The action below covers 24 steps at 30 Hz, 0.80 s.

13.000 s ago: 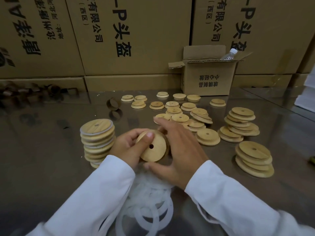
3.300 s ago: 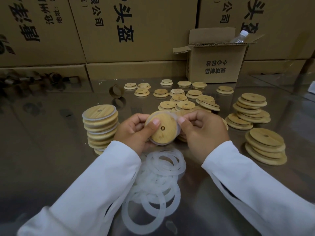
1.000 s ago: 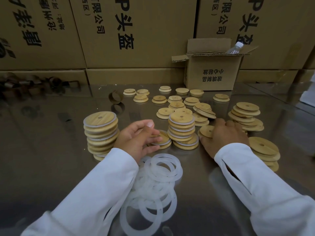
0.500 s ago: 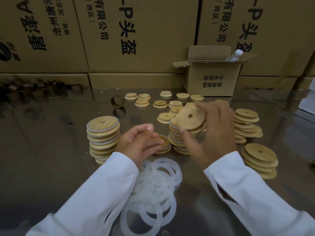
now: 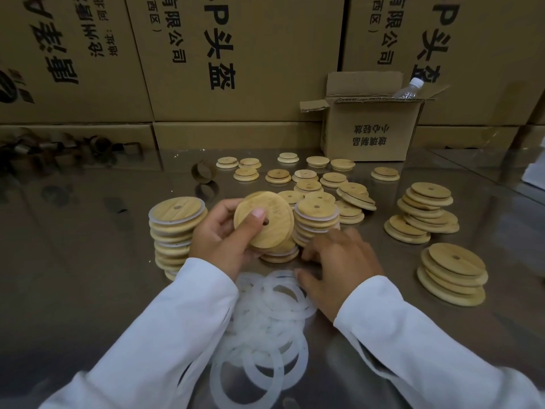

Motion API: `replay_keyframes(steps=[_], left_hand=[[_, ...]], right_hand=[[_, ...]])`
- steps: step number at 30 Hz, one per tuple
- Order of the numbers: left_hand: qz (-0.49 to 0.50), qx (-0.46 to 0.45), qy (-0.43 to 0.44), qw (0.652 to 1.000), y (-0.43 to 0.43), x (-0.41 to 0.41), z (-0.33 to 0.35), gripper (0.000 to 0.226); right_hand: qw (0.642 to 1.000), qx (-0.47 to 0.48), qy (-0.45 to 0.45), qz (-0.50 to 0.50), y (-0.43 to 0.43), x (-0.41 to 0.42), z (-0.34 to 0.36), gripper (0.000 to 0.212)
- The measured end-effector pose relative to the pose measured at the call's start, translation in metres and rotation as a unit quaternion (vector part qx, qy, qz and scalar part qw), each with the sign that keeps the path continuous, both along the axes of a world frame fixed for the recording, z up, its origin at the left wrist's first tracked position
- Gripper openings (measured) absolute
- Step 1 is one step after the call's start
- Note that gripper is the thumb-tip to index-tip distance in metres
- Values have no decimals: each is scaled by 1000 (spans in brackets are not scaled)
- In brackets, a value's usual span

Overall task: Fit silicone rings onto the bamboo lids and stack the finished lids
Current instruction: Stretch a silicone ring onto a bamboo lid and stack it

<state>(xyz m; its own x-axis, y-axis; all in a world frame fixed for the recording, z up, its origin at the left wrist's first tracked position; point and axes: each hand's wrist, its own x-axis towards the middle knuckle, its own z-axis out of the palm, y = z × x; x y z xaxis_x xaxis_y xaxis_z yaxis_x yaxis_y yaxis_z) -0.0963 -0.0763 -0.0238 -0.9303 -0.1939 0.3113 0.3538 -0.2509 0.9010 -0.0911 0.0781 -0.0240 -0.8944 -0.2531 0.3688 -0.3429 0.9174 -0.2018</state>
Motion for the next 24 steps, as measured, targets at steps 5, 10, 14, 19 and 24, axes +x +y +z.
replay_keyframes(steps=[5,10,14,19,24], left_hand=[[-25,-7,-8,1000,0,1,0,24],[-45,14,-28,998,-1,1,0,18],[-47,37,-49,997,1,1,0,20],[-49,49,-91,993,4,3,0,13],[-134,93,-191,968,6,5,6,28]], right_hand=[[999,-1,-37,32,-3,-1,-3,28],[994,-69,-56,58,-4,-3,-2,11],[987,-113,-38,104,-1,-6,5,19],[905,-351,-130,201,11,-5,20,20],[815,-546,-129,145,4,-4,20,17]])
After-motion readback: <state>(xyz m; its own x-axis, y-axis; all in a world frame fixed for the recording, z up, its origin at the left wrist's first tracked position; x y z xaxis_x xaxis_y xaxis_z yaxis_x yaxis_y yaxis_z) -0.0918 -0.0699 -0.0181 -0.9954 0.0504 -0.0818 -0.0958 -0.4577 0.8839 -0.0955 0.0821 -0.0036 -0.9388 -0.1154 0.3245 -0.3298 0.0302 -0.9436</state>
